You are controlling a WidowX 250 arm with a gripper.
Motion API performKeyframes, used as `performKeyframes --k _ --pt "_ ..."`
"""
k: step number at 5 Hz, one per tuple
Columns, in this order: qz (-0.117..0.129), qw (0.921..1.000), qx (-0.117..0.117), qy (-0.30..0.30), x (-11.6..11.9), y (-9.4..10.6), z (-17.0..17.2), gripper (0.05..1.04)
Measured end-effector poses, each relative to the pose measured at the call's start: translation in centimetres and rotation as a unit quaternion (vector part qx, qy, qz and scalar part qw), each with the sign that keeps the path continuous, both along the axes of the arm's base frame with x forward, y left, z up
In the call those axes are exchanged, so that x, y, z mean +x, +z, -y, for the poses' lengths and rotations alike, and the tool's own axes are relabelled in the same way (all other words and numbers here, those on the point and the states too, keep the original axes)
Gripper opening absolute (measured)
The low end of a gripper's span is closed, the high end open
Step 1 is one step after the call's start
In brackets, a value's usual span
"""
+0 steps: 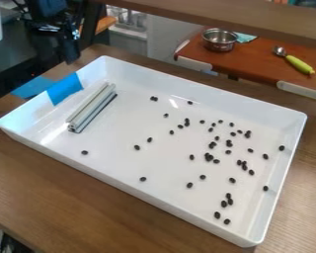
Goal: Sweep into pile
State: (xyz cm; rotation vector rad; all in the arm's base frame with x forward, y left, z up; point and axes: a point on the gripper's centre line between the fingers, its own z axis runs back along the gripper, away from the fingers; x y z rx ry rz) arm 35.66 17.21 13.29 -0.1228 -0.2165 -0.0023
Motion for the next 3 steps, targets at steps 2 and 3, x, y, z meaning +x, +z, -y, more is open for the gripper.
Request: performKeyframes --k 2,3 --pt "-0.031 0.9994 -0.007 0.014 -0.6 -4.2 1.1 0.999" --pt "-0.025 0.9996 0.002 0.013 -0.2 -5.4 2.2 0.999"
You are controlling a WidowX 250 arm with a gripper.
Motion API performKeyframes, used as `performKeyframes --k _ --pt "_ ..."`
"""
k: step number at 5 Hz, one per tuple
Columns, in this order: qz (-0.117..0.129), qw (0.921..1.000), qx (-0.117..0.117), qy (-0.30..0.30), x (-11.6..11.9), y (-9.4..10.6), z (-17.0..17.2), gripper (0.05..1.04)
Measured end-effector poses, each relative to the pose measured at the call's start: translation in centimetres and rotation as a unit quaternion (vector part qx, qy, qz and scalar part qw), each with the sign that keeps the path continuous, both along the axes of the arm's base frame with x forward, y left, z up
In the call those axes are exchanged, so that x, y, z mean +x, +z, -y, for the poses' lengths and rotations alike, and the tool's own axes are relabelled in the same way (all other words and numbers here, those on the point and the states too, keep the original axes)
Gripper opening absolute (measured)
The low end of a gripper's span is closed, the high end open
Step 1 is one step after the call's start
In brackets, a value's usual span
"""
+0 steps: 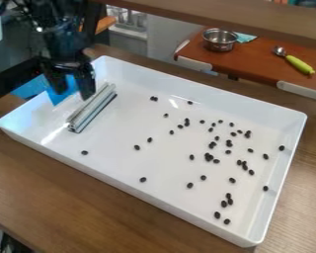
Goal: Sweep into pile
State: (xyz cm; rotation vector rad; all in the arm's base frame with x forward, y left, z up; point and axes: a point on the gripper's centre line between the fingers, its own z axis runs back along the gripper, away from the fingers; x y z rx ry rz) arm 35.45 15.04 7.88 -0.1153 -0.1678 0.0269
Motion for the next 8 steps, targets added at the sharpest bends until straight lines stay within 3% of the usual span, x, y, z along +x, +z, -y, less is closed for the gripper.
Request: performKeyframes --k 2,4,5,7,8 --pt "-0.006 0.9999 -0.003 0.015 -0.3 -1.4 1.0 0.999" --pt "0.001 0.9998 0.007 0.019 0.0 -1.6 1.1 0.993" --pt "0.004 0.9997 0.016 0.017 0.4 -1.8 1.7 0.927" --pt "0.002 0.9995 0.022 0.022 0.5 -2.0 2.1 0.345" --pt "-0.005 0.9995 0.026 0.016 0.1 -2.4 2.6 0.322"
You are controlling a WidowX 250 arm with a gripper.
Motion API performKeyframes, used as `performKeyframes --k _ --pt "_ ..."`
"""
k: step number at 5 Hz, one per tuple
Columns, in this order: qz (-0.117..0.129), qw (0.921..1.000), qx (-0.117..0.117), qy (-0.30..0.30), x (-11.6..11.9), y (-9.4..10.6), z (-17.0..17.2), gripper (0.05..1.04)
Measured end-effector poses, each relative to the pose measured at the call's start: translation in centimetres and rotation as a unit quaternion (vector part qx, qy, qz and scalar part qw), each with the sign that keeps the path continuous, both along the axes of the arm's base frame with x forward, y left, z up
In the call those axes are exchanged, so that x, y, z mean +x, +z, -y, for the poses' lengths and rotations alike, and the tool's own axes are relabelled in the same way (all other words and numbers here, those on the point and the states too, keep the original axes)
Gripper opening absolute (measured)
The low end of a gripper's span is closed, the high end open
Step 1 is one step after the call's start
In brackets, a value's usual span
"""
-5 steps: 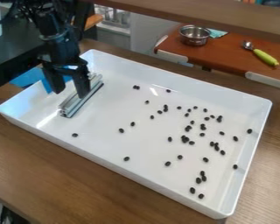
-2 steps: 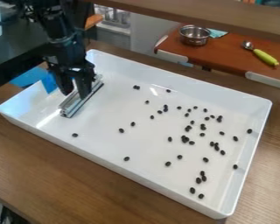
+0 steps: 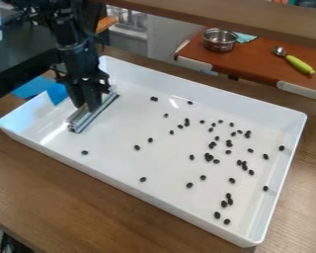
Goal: Sweep into pile
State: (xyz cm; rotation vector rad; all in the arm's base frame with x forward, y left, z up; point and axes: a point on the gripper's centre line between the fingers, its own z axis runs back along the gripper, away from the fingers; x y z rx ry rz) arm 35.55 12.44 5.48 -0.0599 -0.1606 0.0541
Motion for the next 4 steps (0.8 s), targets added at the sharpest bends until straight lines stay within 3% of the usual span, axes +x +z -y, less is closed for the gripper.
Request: performKeyframes --k 2,4 --pt "-0.012 0.9996 -0.01 -0.026 -1.3 -0.1 2.7 0.322" --pt "-0.047 0.9956 -0.058 -0.057 -2.4 0.0 8.9 0.322"
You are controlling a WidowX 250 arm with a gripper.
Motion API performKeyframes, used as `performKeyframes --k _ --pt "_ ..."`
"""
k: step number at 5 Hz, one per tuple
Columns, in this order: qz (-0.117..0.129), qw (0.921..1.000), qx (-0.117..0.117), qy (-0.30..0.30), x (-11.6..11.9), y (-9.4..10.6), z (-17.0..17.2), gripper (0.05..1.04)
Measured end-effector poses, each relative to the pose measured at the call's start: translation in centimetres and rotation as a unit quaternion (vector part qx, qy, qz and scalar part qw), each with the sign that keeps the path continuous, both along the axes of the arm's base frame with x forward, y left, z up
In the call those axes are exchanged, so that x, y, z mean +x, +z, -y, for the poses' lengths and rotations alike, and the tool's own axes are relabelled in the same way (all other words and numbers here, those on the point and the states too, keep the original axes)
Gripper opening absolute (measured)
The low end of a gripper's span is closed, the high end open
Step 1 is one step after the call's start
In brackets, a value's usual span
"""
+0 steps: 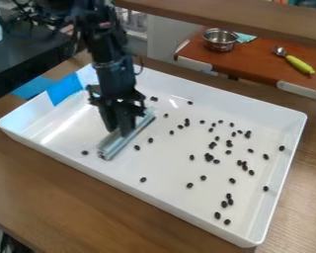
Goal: Sweep into pile
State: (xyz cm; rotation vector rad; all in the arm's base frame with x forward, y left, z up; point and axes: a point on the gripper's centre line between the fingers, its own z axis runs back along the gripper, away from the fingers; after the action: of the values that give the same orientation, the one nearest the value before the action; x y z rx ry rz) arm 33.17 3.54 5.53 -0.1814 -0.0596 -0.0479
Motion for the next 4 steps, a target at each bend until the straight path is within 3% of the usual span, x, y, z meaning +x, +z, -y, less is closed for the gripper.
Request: performKeyframes --k 1,3,4 --pt "-0.002 0.9999 -0.005 -0.011 -0.3 -0.1 2.4 0.322" --pt "0.024 0.9995 -0.002 -0.02 -0.2 -0.3 7.2 0.322" --pt "0.024 0.9997 -0.006 -0.009 0.0 -0.3 8.7 0.322"
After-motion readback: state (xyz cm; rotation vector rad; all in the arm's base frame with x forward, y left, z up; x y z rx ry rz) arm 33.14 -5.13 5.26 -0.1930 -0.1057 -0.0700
